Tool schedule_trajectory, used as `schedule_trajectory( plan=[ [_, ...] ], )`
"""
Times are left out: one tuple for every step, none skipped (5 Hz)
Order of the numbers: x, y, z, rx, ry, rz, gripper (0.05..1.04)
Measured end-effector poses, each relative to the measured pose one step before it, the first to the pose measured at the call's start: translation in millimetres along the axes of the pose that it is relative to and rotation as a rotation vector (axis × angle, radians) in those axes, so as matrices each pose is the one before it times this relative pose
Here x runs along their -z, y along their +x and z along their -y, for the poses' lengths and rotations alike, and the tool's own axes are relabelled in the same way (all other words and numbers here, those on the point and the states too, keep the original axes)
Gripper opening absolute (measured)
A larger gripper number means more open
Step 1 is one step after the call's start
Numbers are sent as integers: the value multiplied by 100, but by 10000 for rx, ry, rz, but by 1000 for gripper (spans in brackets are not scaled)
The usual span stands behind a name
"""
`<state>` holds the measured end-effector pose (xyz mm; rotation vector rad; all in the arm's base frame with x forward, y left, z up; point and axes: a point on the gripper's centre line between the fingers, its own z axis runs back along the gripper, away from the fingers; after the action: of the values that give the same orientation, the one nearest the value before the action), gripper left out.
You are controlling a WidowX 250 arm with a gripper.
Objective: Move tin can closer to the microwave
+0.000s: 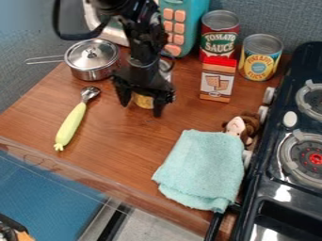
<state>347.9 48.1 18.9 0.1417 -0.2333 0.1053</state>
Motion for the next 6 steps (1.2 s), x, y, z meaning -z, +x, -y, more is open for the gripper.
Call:
schedule_trajectory(
  plan=[
    [4, 1085, 686, 6, -13, 41, 999],
    [-58, 1143, 527, -52, -53, 18, 999],
    [426, 898, 510, -12, -13, -130, 999],
    [189, 486, 573, 46, -12, -44, 999],
    [223, -483, 7, -86, 1, -107, 999],
    [-691, -1879, -96, 53, -78, -234, 999]
  ],
)
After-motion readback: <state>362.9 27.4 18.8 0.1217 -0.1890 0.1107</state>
